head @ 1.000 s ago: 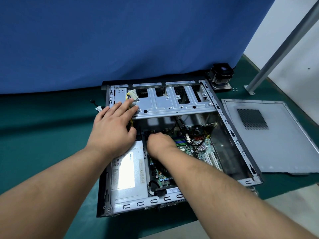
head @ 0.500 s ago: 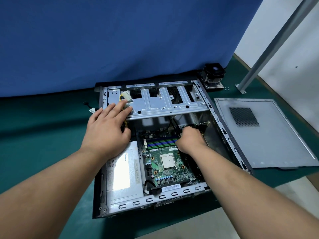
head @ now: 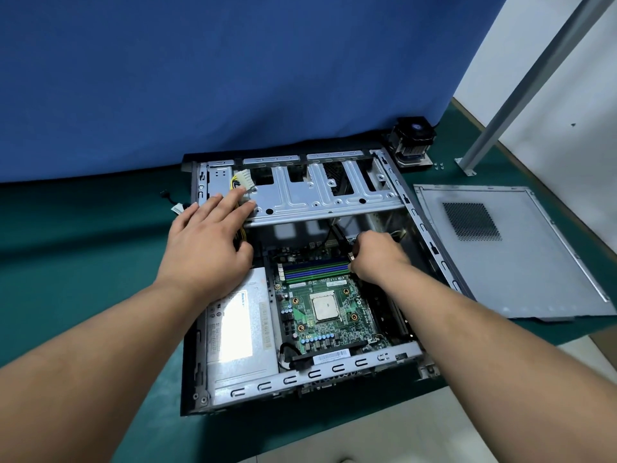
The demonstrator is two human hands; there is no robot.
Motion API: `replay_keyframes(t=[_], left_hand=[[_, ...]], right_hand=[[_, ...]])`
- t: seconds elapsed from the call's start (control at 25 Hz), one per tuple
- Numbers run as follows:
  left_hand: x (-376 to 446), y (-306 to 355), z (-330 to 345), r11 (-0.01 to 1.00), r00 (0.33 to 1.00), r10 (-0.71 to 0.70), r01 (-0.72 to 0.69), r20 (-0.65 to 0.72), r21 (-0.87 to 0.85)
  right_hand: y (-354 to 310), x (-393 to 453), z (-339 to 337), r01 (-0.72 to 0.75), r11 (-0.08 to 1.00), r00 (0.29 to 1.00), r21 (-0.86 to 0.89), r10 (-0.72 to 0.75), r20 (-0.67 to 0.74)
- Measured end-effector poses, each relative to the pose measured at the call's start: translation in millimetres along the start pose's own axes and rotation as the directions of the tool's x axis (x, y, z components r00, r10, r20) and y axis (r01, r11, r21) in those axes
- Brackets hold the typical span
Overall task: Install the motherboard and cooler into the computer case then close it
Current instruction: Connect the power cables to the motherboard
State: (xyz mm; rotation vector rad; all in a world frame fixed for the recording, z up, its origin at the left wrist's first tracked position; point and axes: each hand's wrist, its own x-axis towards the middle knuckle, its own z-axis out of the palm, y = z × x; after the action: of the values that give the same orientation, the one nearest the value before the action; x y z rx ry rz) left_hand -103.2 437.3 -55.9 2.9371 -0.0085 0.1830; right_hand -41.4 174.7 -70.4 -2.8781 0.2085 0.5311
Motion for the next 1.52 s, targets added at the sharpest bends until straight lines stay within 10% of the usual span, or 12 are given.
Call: replay_keyframes(t=[1.16, 1.4, 1.52], left_hand=[[-1, 0, -1, 1.000, 1.000, -0.007, 0.008, 0.011, -0.020], [-5, 2, -5, 0.998, 1.000, -0.002, 0.003, 0.021, -0.058], [-5, 3, -8, 0.994, 0.998, -0.054, 0.053, -0.014, -0.097]], right_hand=[[15, -1, 13, -0.025, 0.993, 0.995, 0.119, 0.036, -0.088], [21, -21, -7, 0.206, 0.976, 0.955, -0.071, -0.185, 0.230], [22, -35, -31, 0.449, 0.893, 0.893, -0.002, -0.449, 0.039]])
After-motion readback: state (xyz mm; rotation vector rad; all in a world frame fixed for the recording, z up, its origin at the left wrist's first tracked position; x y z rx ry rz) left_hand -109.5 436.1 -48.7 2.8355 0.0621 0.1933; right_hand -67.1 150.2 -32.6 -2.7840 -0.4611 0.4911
